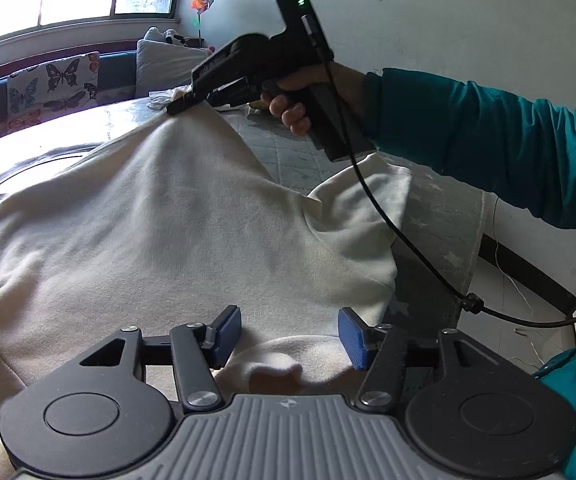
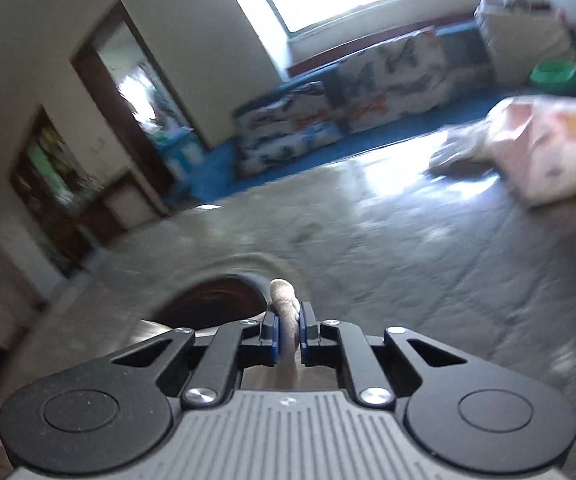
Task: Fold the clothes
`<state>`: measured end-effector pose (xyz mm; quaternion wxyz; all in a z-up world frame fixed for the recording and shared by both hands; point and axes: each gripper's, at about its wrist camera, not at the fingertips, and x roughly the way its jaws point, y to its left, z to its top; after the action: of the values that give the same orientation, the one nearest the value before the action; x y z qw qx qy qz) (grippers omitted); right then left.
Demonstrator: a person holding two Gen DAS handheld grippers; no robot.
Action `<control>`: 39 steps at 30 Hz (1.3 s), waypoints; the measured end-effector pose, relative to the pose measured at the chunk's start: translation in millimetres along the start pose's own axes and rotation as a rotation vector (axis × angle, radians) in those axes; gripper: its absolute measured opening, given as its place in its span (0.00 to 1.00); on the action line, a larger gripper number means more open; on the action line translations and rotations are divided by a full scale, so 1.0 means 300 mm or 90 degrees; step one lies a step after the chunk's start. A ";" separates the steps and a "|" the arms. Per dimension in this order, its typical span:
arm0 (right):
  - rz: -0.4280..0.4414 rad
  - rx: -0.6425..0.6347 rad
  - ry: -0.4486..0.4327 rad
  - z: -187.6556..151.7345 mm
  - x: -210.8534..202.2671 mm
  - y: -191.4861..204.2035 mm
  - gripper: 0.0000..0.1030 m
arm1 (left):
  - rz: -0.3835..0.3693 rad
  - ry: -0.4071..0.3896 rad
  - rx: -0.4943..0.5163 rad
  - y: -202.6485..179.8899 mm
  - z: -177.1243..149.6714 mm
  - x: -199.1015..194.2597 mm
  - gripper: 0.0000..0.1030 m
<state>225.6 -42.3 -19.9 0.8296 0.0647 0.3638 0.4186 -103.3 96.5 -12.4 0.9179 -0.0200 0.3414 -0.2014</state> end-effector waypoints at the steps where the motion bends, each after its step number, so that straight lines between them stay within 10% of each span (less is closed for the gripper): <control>1: -0.029 -0.018 0.003 0.000 0.009 0.004 0.10 | 0.000 -0.001 0.000 -0.001 -0.001 0.000 0.57; 18: -0.106 -0.160 0.075 -0.077 0.084 0.137 0.23 | 0.004 -0.003 -0.017 0.008 0.007 -0.010 0.66; 22: -0.106 -0.179 0.066 -0.076 0.061 0.168 0.44 | 0.009 -0.002 -0.024 0.016 0.013 -0.017 0.66; 31: -0.139 -0.090 0.031 -0.024 0.014 0.065 0.44 | 0.233 -0.071 -0.135 0.342 0.228 -0.088 0.66; 39: -0.124 -0.066 0.048 -0.031 0.038 0.018 0.40 | 0.358 -0.024 -0.227 0.671 0.334 0.070 0.66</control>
<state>220.3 -32.3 -30.7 0.8541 -0.0298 0.3773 0.3567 46.4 263.1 16.3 0.9259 -0.0889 0.3460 0.1229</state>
